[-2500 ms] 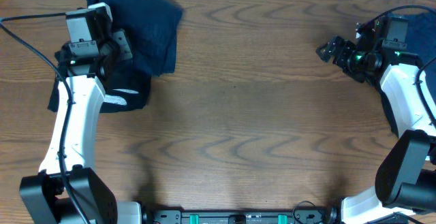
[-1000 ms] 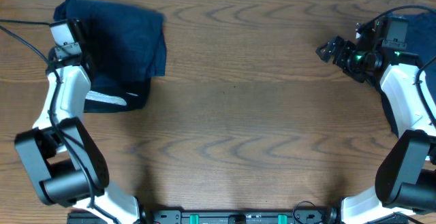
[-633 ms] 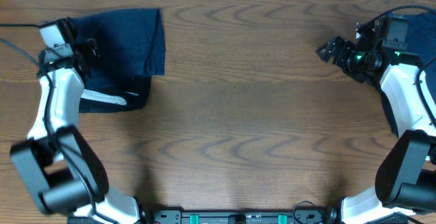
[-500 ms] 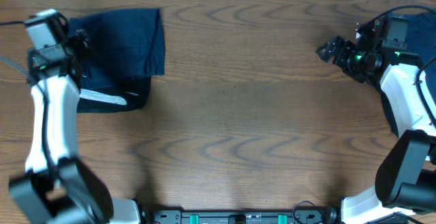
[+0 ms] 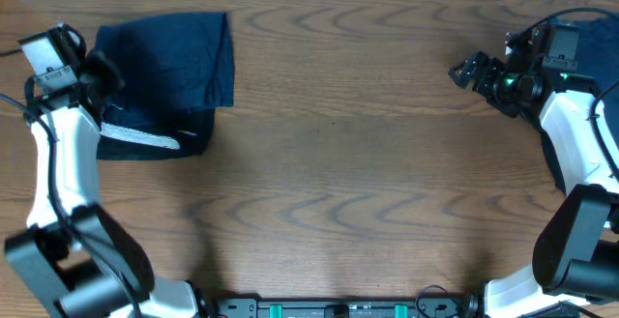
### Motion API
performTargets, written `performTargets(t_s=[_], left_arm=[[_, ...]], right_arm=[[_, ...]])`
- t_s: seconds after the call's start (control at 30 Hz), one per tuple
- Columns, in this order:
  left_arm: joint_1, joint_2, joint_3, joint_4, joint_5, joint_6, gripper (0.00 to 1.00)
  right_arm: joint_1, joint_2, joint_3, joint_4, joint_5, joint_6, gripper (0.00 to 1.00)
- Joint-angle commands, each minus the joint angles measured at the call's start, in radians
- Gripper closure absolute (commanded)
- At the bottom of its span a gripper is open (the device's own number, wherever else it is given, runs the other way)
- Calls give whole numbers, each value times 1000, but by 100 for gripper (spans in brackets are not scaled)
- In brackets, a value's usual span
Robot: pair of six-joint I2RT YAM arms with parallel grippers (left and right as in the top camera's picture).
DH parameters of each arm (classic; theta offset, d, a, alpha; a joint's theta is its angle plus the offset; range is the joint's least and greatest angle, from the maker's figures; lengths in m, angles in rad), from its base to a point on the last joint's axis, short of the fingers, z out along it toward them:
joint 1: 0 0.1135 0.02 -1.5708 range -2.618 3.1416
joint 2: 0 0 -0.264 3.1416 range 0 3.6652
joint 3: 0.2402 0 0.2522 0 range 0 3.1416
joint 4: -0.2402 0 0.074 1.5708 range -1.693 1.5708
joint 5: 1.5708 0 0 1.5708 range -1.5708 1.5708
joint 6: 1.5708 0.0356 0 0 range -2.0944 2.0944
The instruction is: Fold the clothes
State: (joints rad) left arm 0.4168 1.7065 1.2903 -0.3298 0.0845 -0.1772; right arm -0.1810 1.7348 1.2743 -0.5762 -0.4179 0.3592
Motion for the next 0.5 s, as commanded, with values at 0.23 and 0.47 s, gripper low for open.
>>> performTargets(t_s=[0.23, 0.47], left_arm=[[95, 185, -14, 77, 15, 2, 91], [118, 164, -13, 82, 3, 7, 94]], right_arm=[[-2, 6, -2, -1, 0, -1, 1], [-2, 6, -2, -1, 0, -1, 1]])
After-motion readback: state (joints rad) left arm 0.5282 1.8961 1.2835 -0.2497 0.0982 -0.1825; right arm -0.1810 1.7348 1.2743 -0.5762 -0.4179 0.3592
